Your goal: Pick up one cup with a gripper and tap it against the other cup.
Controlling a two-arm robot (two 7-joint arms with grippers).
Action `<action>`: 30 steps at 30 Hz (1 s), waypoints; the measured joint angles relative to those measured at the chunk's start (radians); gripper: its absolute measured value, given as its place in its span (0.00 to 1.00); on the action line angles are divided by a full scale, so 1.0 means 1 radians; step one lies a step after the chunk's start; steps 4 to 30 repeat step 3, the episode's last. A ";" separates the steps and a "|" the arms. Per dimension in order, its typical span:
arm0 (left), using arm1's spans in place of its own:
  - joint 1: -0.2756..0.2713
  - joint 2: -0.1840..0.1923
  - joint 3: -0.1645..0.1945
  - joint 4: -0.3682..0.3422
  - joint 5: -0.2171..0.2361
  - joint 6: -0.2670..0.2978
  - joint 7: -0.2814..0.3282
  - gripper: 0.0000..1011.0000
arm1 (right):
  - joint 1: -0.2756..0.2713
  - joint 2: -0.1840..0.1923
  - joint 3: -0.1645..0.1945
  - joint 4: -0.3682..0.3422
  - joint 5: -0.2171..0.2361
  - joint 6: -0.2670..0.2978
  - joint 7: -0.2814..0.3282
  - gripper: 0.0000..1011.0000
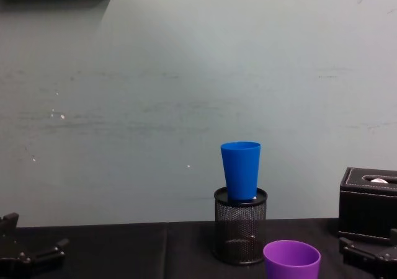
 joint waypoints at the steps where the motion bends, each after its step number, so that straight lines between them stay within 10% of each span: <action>1: 0.000 0.000 0.000 0.000 0.000 0.000 0.000 1.00 | 0.000 0.000 0.000 0.000 0.000 0.000 0.000 0.99; 30: 0.000 0.000 0.000 0.000 0.000 0.000 0.000 1.00 | 0.000 0.000 0.000 0.000 0.000 0.000 0.000 0.99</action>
